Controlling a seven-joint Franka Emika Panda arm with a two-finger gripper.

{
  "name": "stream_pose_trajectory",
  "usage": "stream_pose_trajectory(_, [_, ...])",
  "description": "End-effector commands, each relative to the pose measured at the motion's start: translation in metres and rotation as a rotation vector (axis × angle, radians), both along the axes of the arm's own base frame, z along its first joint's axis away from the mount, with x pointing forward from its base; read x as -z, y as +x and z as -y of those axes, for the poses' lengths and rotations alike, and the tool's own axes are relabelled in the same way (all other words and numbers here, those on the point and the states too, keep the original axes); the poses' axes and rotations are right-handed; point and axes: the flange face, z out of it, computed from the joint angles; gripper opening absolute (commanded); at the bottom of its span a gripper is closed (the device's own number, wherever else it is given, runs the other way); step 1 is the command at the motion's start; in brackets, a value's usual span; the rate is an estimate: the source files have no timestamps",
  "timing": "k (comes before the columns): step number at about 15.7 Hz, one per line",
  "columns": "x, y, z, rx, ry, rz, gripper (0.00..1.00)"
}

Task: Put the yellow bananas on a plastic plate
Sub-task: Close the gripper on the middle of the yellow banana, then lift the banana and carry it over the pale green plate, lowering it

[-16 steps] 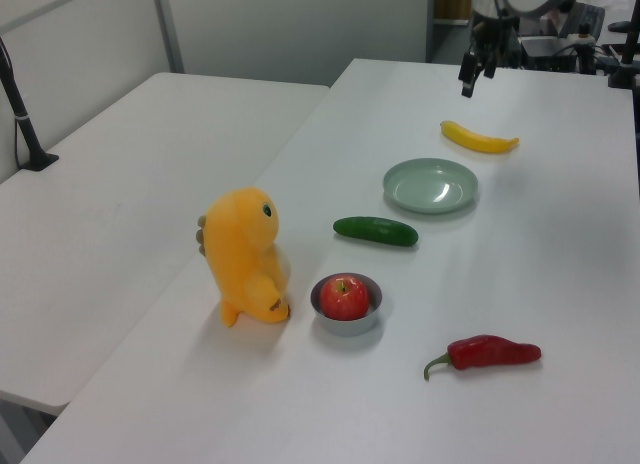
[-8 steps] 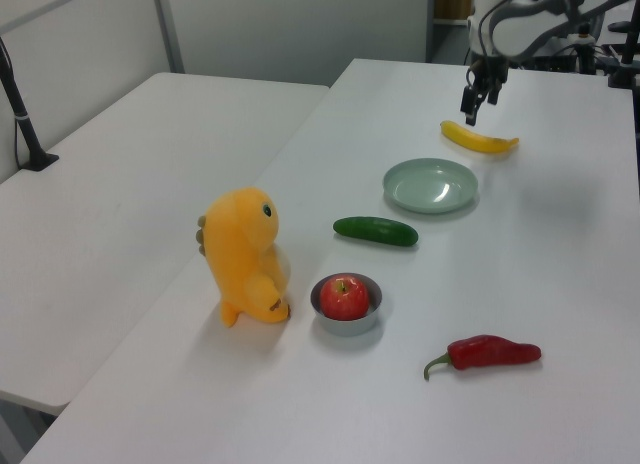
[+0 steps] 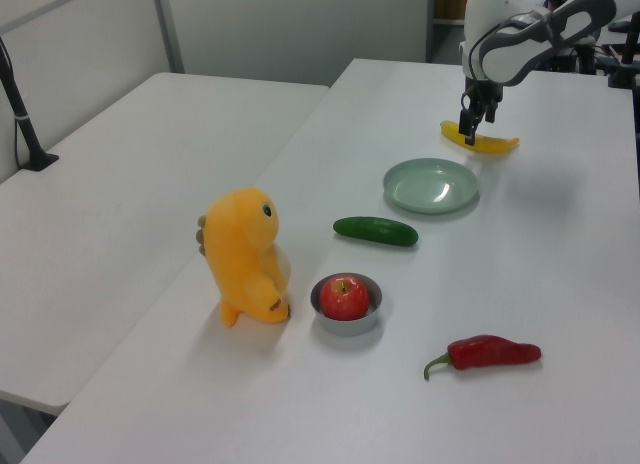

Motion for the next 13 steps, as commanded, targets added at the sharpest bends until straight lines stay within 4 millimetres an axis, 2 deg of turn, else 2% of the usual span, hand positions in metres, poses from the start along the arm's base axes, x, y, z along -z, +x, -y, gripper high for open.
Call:
stream_pose_trajectory(1, [0.020,0.004,0.003,-0.040,-0.046,-0.025,1.00])
stream_pose_trajectory(2, [0.023,0.004,0.003,-0.050,-0.056,-0.034,0.99])
stream_pose_trajectory(3, [0.025,0.004,0.004,-0.060,-0.064,-0.040,0.71])
stream_pose_trajectory(4, [0.023,0.004,0.009,-0.053,-0.063,-0.018,0.32])
stream_pose_trajectory(5, [0.020,0.004,0.016,-0.046,-0.061,0.006,0.16])
stream_pose_trajectory(7, [0.020,0.006,0.014,-0.055,-0.062,0.016,0.13])
stream_pose_trajectory(13, [0.019,0.005,0.013,-0.056,-0.061,0.017,0.12])
